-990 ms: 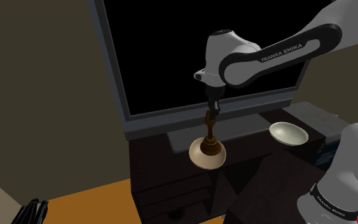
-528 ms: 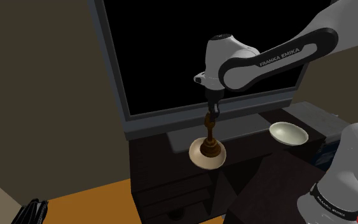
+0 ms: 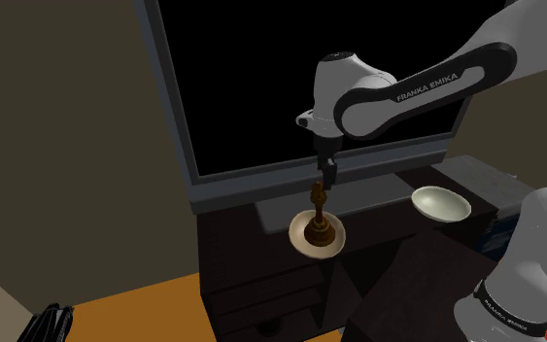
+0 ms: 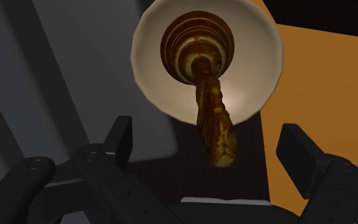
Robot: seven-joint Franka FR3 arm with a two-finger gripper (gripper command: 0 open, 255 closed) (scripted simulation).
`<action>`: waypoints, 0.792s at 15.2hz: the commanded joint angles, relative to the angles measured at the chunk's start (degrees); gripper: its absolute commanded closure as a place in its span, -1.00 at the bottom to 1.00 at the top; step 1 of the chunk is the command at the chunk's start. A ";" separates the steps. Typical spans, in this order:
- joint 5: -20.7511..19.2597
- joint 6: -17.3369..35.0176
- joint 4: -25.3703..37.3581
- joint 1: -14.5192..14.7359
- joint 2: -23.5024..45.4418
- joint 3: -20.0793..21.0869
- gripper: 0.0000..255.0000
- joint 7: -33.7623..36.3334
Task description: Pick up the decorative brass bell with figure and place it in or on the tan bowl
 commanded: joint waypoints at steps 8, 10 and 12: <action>0.35 -7.43 4.93 0.32 -2.47 0.47 -1.00 -0.12; 0.35 -7.43 4.93 0.32 -2.47 0.47 -1.00 -0.12; 0.35 -7.42 4.93 0.32 -2.47 0.47 -1.00 -0.12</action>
